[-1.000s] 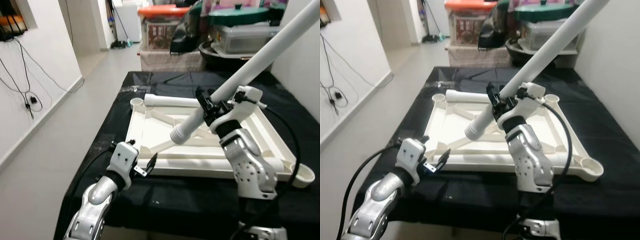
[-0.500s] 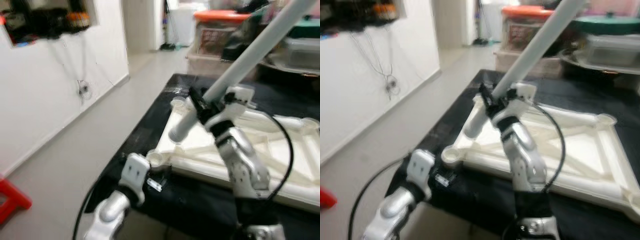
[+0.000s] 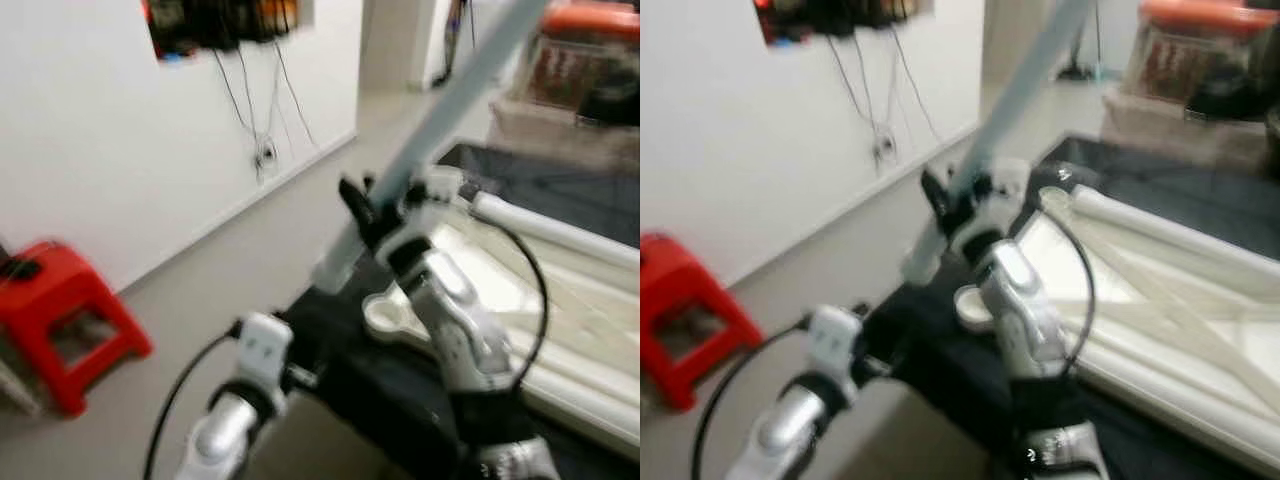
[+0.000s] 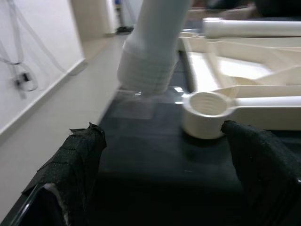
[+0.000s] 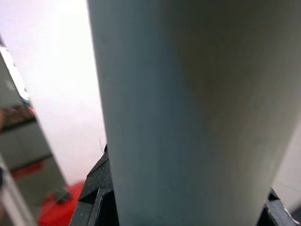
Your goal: Building children table
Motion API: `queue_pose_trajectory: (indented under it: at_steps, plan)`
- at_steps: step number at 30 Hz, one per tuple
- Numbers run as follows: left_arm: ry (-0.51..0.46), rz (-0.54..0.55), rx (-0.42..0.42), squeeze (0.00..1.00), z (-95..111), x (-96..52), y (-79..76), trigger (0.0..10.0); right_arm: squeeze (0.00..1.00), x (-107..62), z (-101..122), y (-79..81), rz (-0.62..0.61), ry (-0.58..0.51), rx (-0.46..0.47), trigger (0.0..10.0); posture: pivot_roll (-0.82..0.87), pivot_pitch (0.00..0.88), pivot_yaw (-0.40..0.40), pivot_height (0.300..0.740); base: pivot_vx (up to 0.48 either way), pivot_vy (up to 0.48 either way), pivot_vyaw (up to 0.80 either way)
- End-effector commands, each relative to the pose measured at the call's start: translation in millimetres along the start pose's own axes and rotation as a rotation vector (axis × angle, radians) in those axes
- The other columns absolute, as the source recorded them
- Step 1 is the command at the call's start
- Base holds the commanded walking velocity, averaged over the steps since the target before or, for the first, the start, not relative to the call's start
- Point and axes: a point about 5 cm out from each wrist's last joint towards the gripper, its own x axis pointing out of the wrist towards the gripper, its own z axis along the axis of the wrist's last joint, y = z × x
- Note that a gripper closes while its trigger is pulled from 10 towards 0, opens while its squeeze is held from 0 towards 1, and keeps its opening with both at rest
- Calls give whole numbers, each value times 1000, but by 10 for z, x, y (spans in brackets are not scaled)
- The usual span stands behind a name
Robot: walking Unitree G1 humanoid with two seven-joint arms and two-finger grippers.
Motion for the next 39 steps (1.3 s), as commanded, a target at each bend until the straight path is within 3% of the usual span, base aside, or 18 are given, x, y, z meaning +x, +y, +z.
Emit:
queue_pose_trajectory:
  at_steps: [1, 3, 10, 19, 25, 30, 39]
  plan:
    - [16, -3, -10, 0, -10, -27, -48, 10000, 0, 68, 29, 45, 38, -15, -34, 10000, 149, 0, -36, 740, 0, 0, 0]
    - [24, -7, -13, 0, 2, -67, -92, 10000, 0, 164, 42, -9, 67, -8, -67, 10000, 162, 4, -41, 740, 0, 0, 0]
    - [55, -2, -34, 0, -17, -157, -123, 10000, 0, 238, 121, -145, 66, -15, -88, 10000, 172, 32, -39, 740, 0, 0, -571]
    - [81, 3, -51, 0, -18, -235, -154, 10000, 0, 324, 202, -226, 73, -31, -105, 10000, 176, 51, -37, 740, 0, 0, 0]
    - [77, 13, -47, 0, 50, -310, -174, 10000, 0, 420, 279, -185, 218, -38, -88, 10000, 187, 85, -41, 740, 0, 0, 0]
    - [57, 8, -34, 0, 145, -351, -184, 10000, 0, 402, 274, -212, 342, 8, -98, 10000, 187, 123, -48, 740, 0, 0, 0]
    - [12, -54, 33, 0, 305, -353, -141, 10000, 0, 368, 289, -315, 414, 48, -124, 10000, 187, 162, -42, 740, 0, 0, 0]
